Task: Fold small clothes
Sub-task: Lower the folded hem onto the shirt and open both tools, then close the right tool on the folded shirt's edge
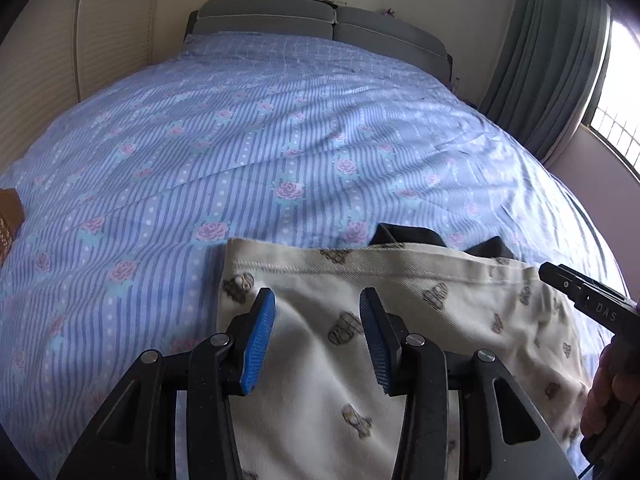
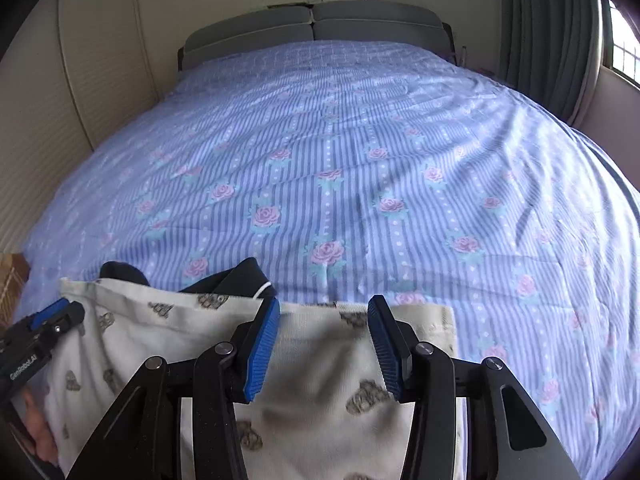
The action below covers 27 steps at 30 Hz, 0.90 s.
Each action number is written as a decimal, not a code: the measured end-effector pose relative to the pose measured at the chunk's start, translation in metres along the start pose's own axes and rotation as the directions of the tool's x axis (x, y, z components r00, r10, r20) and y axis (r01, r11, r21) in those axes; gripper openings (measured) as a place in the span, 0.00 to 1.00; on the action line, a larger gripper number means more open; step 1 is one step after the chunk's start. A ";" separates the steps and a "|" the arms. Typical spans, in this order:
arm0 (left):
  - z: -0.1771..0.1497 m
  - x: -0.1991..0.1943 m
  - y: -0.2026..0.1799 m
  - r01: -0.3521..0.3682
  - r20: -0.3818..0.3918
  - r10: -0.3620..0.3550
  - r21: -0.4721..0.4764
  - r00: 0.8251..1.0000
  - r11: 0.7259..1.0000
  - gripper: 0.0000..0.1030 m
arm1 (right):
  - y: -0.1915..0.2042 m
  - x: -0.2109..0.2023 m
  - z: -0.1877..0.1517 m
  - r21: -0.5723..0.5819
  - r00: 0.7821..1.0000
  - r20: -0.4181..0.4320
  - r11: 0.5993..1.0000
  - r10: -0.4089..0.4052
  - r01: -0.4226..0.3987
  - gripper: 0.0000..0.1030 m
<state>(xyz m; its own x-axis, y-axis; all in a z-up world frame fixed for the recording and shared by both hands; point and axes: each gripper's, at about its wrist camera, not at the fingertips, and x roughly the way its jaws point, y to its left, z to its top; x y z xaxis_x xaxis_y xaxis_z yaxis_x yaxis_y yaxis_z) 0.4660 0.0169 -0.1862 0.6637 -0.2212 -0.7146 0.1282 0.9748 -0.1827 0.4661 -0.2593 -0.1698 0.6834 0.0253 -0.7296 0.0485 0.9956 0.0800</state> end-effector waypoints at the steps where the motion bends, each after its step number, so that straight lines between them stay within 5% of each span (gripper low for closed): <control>1: -0.002 -0.006 -0.003 0.003 0.002 -0.003 0.005 1.000 1.000 0.42 | -0.001 -0.008 -0.005 0.006 1.000 0.005 1.000 0.007 -0.007 0.45; 7: -0.022 -0.047 -0.018 0.006 0.025 -0.006 0.033 1.000 0.999 0.51 | -0.006 -0.056 -0.030 0.033 0.999 0.036 0.999 0.031 -0.033 0.45; 16: -0.091 -0.098 -0.008 -0.046 -0.012 0.046 0.012 0.999 0.999 0.52 | -0.025 -0.122 -0.095 0.095 0.998 0.060 0.995 0.011 -0.017 0.54; 27: -0.144 -0.101 0.015 -0.114 -0.068 0.109 -0.069 0.992 0.991 0.44 | -0.056 -0.130 -0.165 0.230 0.999 -0.012 0.973 -0.032 0.034 0.54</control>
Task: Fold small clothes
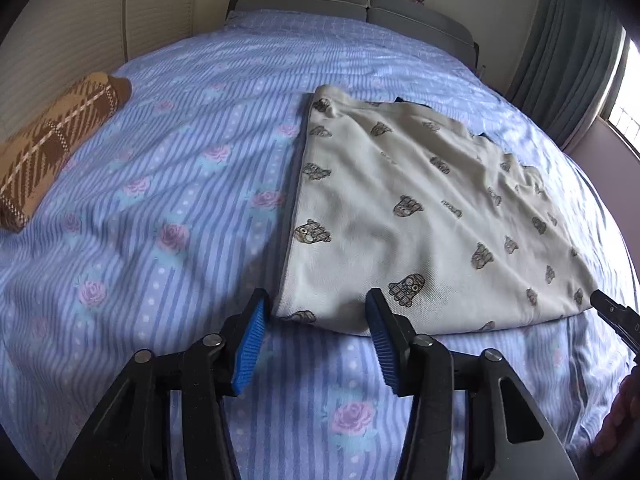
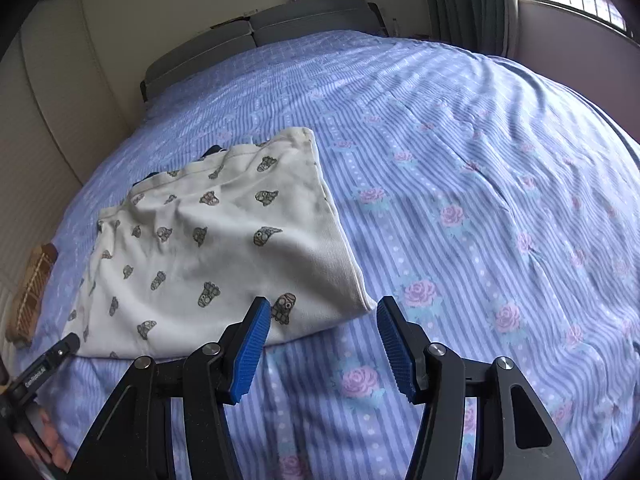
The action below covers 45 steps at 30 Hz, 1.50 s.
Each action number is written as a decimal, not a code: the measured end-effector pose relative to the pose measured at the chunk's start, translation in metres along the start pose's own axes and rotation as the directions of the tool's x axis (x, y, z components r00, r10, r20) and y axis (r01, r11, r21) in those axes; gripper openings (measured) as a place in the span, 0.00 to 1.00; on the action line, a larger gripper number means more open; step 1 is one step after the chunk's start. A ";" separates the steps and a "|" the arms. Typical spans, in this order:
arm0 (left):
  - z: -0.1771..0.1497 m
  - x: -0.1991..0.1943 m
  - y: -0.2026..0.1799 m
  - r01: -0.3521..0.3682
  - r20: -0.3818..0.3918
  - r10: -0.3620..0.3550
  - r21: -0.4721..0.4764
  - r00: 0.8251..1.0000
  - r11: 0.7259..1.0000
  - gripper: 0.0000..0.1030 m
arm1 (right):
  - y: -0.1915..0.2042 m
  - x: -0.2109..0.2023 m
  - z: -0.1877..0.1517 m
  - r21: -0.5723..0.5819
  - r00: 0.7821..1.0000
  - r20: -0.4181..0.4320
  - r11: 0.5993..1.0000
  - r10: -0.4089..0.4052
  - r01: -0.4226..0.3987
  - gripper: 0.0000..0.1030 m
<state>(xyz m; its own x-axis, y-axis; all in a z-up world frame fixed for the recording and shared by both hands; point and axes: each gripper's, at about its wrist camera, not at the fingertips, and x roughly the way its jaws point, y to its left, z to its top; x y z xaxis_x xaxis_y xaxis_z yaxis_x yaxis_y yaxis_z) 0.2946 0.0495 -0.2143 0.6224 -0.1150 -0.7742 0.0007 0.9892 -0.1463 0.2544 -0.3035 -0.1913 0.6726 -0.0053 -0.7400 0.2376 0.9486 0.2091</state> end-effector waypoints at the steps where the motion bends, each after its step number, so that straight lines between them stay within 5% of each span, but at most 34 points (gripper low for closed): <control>1: 0.000 0.001 0.000 -0.003 0.005 0.003 -0.002 1.000 1.000 0.41 | 0.000 0.002 -0.001 0.000 1.000 -0.003 1.000 -0.001 0.001 0.54; 13: -0.004 0.006 -0.005 -0.014 0.047 0.013 0.017 0.999 1.000 0.13 | -0.018 0.032 -0.006 0.119 0.997 -0.033 0.990 0.077 -0.072 0.55; 15: -0.004 0.003 -0.006 -0.023 0.059 0.021 0.025 0.998 0.999 0.12 | -0.018 0.033 -0.004 0.131 0.994 -0.026 0.986 0.109 -0.104 0.43; 16: -0.004 0.001 -0.006 -0.028 0.068 0.026 0.025 0.997 0.999 0.11 | -0.018 0.033 -0.003 0.132 0.992 -0.022 0.984 0.124 -0.120 0.17; 17: -0.004 -0.001 -0.006 -0.037 0.074 0.035 0.025 0.997 0.999 0.11 | -0.018 0.035 -0.003 0.135 0.990 -0.028 0.982 0.138 -0.133 0.07; 20: -0.005 -0.006 -0.007 -0.059 0.074 0.057 0.024 0.996 0.998 0.11 | -0.023 0.033 -0.004 0.170 0.990 -0.015 0.976 0.144 -0.139 0.04; 28: -0.009 -0.010 -0.007 -0.061 0.055 0.061 0.014 0.997 0.998 0.12 | -0.020 0.017 -0.003 0.165 0.994 0.009 0.980 0.112 -0.112 0.06; 30: -0.009 -0.015 -0.007 -0.064 0.069 0.064 0.006 0.996 0.998 0.20 | -0.023 0.019 -0.003 0.188 0.992 -0.006 0.975 0.124 -0.121 0.16; 32: -0.011 -0.019 -0.010 -0.076 0.081 0.075 0.011 0.994 0.997 0.33 | -0.027 0.021 -0.003 0.216 0.993 -0.015 0.970 0.118 -0.112 0.48; 33: -0.012 -0.022 -0.012 -0.081 0.091 0.079 0.017 0.993 0.997 0.36 | -0.030 0.020 -0.004 0.223 0.993 -0.007 0.968 0.115 -0.110 0.50; 42: -0.007 -0.025 -0.016 -0.074 0.112 0.073 0.000 0.991 0.997 0.41 | -0.028 0.032 0.001 0.228 0.989 0.001 0.962 0.151 -0.147 0.50; 45: -0.003 -0.026 -0.016 -0.089 0.135 0.087 0.002 0.987 0.996 0.43 | -0.020 0.034 0.003 0.185 0.991 -0.008 0.974 0.135 -0.131 0.37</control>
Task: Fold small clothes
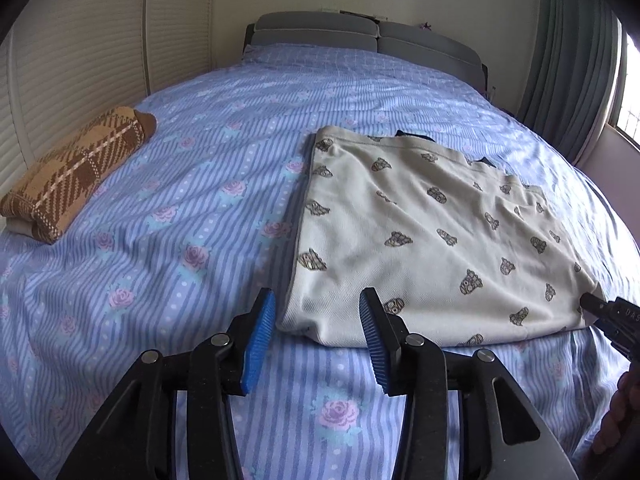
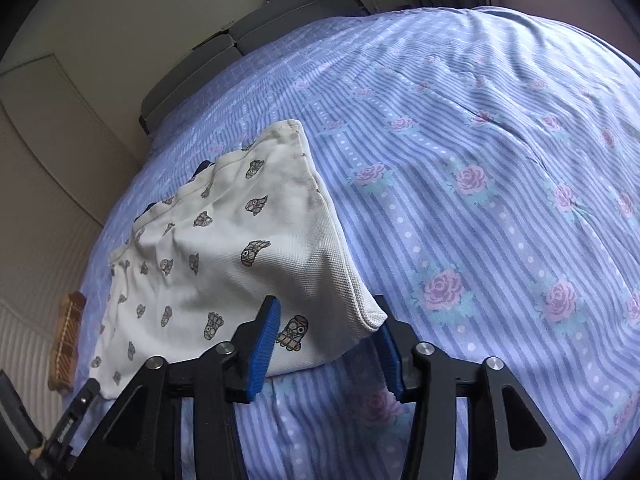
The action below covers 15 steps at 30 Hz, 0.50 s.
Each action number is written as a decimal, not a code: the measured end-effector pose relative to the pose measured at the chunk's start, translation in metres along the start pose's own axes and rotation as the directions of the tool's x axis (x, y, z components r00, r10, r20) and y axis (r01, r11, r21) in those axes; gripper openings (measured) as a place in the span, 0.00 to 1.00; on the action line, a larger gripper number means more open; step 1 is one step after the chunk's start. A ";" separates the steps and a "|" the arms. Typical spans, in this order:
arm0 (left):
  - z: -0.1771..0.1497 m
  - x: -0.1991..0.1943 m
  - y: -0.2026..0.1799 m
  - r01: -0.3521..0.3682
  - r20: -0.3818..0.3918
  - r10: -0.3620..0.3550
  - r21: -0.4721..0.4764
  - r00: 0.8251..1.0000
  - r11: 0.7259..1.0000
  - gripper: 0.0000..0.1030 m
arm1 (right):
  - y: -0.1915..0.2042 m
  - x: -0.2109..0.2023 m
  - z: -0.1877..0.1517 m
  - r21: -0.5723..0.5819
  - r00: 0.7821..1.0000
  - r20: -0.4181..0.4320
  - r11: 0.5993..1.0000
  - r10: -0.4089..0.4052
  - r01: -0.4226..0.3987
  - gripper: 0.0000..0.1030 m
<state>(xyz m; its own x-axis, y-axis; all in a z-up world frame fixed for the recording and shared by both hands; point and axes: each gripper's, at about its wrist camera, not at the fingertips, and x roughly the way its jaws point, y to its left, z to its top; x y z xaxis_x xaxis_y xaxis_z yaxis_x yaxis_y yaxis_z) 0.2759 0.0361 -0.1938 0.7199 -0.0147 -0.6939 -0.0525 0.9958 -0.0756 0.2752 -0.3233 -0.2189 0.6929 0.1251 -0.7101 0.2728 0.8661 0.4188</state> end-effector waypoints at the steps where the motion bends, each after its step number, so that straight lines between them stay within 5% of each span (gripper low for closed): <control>1: 0.001 0.000 0.001 -0.015 0.011 0.015 -0.002 1.000 1.000 0.46 | 0.002 0.001 0.000 -0.013 1.000 -0.001 1.000 -0.014 0.014 0.32; 4: 0.000 0.000 0.004 -0.044 0.031 0.044 -0.005 0.999 0.999 0.48 | 0.003 0.004 -0.001 -0.022 0.999 -0.010 0.999 -0.032 0.032 0.13; 15: 0.001 0.002 0.030 -0.085 0.049 0.092 -0.123 0.995 0.989 0.51 | 0.054 -0.022 0.010 -0.114 0.993 0.084 0.990 -0.078 0.087 0.08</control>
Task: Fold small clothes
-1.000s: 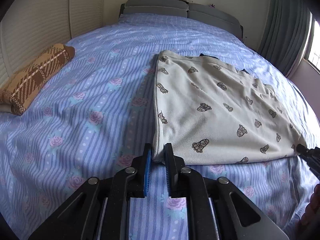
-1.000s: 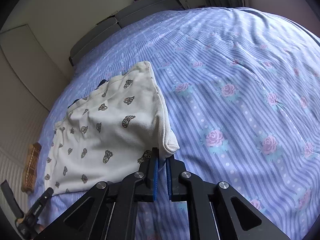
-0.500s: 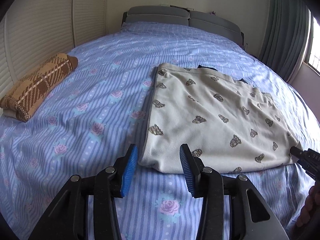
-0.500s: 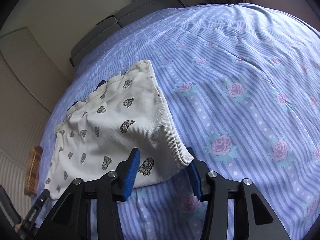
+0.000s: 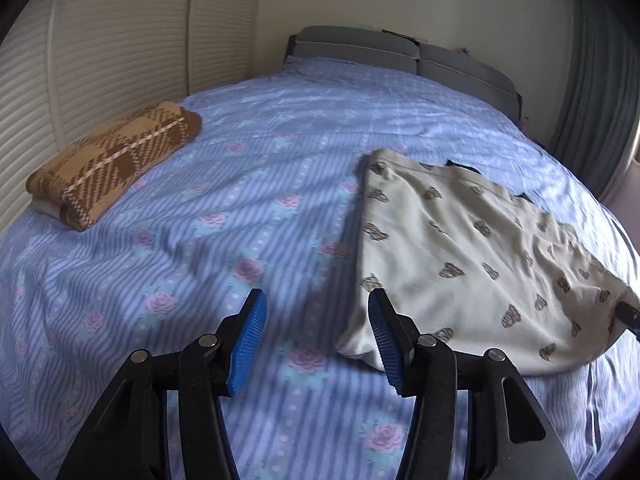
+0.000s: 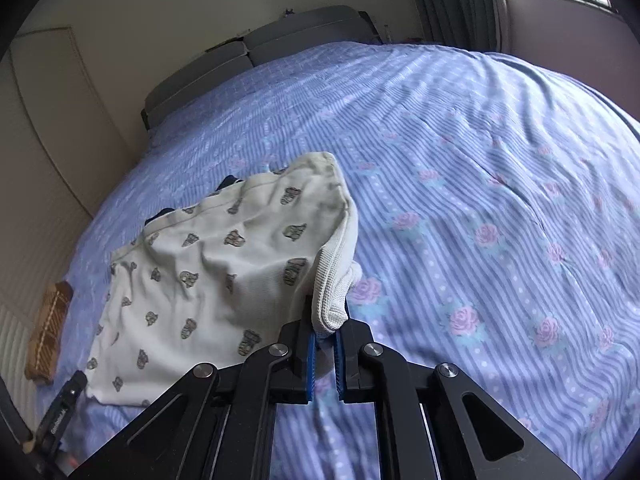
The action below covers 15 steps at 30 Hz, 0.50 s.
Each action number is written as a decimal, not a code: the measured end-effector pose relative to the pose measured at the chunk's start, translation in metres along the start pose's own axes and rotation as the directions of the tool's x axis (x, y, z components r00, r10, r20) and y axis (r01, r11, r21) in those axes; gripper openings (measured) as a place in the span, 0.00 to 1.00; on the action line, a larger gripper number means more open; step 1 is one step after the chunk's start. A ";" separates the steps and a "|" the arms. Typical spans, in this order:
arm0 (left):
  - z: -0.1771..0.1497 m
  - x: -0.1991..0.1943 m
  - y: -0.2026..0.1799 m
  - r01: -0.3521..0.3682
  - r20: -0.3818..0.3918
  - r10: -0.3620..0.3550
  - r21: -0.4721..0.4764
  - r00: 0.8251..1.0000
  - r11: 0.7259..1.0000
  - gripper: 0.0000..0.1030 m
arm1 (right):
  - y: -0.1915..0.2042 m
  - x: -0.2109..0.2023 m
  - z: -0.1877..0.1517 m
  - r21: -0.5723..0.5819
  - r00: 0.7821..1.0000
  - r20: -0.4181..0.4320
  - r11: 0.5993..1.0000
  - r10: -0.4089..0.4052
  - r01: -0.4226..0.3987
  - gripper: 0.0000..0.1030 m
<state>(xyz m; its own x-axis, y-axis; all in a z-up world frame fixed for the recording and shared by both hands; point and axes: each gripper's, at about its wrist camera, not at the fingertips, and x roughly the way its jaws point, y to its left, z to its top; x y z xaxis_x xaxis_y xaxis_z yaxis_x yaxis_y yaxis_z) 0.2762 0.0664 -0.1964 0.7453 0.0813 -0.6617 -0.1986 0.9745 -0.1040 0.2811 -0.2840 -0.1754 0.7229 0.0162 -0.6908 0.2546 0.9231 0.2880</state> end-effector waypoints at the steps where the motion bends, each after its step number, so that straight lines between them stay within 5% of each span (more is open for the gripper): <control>1: 0.001 0.001 0.005 -0.003 -0.004 0.003 -0.021 1.000 1.000 0.51 | 0.014 -0.002 0.003 -0.022 1.000 0.003 1.000 0.004 -0.004 0.08; 9: 0.008 -0.007 0.045 -0.047 0.035 0.054 -0.179 0.998 0.983 0.51 | 0.146 -0.013 0.004 -0.307 0.991 0.083 0.949 0.101 -0.071 0.08; 15: 0.010 -0.013 0.070 -0.058 0.041 0.070 -0.240 0.997 0.969 0.51 | 0.237 0.006 -0.048 -0.565 0.989 0.021 0.818 0.146 -0.109 0.08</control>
<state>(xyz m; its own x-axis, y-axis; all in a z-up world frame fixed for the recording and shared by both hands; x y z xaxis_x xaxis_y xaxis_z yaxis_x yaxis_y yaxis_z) 0.2585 0.1356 -0.1875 0.7552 0.1576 -0.6363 -0.3882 0.8897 -0.2404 0.3144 -0.0470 -0.1432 0.7655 0.1425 -0.6275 -0.2331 0.9704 -0.0640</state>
